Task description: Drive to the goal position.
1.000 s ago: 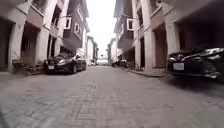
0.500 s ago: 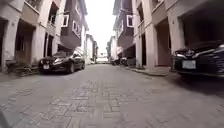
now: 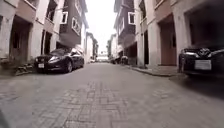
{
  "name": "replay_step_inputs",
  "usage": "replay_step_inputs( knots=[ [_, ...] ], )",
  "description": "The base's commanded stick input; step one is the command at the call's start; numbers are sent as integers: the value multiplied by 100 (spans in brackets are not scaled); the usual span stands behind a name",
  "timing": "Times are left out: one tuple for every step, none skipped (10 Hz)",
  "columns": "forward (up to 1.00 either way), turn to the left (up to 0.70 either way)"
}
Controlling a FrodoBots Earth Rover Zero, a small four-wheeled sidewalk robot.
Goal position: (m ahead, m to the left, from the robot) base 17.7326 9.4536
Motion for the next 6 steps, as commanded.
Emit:
replay_step_inputs(
  knots=[
    [70,0],
    [70,0],
    [70,0],
    [70,0],
    [70,0],
    [70,0]
  ],
)
